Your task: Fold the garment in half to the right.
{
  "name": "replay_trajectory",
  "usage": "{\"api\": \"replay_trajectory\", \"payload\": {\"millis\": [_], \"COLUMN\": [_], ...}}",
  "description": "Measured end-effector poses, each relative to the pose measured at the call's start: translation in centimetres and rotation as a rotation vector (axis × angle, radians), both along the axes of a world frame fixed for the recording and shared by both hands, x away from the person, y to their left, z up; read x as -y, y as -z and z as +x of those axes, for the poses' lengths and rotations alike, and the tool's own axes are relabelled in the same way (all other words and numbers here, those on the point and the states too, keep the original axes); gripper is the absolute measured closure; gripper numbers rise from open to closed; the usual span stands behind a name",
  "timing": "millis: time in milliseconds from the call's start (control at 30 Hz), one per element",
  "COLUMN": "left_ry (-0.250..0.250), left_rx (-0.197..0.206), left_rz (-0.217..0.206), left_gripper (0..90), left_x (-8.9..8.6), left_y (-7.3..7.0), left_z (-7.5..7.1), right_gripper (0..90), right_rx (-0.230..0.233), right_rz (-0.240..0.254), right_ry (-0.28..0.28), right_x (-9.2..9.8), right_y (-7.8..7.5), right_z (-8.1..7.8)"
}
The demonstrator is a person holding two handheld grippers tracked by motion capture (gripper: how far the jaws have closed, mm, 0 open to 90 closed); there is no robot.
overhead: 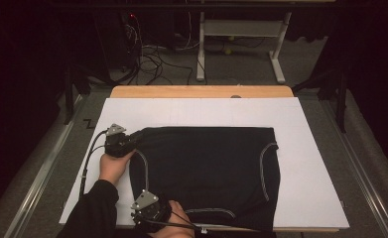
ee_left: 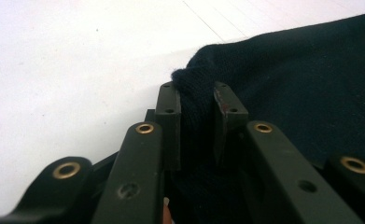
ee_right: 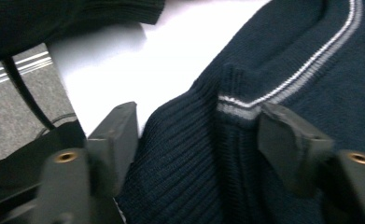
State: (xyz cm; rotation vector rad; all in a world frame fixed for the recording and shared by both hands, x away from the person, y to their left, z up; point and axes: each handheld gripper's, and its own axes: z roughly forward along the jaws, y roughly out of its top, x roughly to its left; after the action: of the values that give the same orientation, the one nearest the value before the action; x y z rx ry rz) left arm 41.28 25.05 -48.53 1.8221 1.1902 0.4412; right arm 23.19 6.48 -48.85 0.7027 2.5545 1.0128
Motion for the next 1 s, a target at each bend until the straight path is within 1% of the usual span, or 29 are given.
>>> {"api": "replay_trajectory", "payload": {"millis": [67, 233, 333, 367, 467, 533, 567, 633, 733, 800, 933, 1000], "left_ry": [0.000, 0.006, 0.005, 0.006, 0.005, 0.004, 0.004, 0.004, -0.002, -0.007, -0.011, -0.014], "left_rx": [-0.001, -0.003, -0.006, -0.005, -0.011, -0.012, -0.011, -0.011, -0.013, -0.018, -0.027, -0.030], "left_rz": [0.001, -0.003, -0.006, -0.005, -0.014, -0.014, -0.012, -0.012, -0.012, -0.020, -0.030, -0.036], "left_gripper": [71.8, 72.0, 72.0, 72.0, 72.0, 72.0, 72.0, 72.0, 71.9, 71.9, 71.9, 72.0], "left_x": [0.0, 0.0, -0.1, -0.1, -0.1, -0.1, -0.1, -0.1, -0.1, -0.2, -0.3, -0.4], "left_y": [0.0, 0.0, 0.0, 0.0, 0.0, 0.0, 0.0, 0.0, 0.0, 0.0, 0.1, 0.1], "left_z": [0.0, 0.0, 0.0, 0.0, 0.0, 0.0, 0.0, 0.0, 0.1, 0.1, 0.2, 0.3], "right_gripper": [40.3, 54.8, 67.6, 69.8, 72.3, 72.9, 73.2, 73.6, 74.2, 74.4, 74.6, 74.6], "right_rx": [0.000, 0.022, 0.051, 0.055, 0.037, 0.021, 0.006, -0.002, -0.022, -0.036, -0.031, -0.029], "right_rz": [-0.005, -0.001, -0.030, -0.033, -0.022, -0.022, -0.022, -0.013, 0.007, 0.027, 0.057, 0.068], "right_ry": [0.002, 0.016, 0.028, 0.032, 0.040, 0.032, 0.030, 0.030, 0.029, 0.020, 0.011, -0.003], "right_x": [0.1, 0.6, 0.7, 0.8, 0.8, 0.8, 0.9, 1.0, 1.2, 1.5, 2.0, 2.3], "right_y": [-0.1, -0.1, -0.2, -0.3, -0.4, -0.5, -0.6, -0.6, -0.8, -0.9, -1.2, -1.3], "right_z": [0.1, 0.2, 0.2, 0.3, 0.5, 0.7, 0.9, 1.0, 1.0, 1.0, 0.8, 0.7]}}
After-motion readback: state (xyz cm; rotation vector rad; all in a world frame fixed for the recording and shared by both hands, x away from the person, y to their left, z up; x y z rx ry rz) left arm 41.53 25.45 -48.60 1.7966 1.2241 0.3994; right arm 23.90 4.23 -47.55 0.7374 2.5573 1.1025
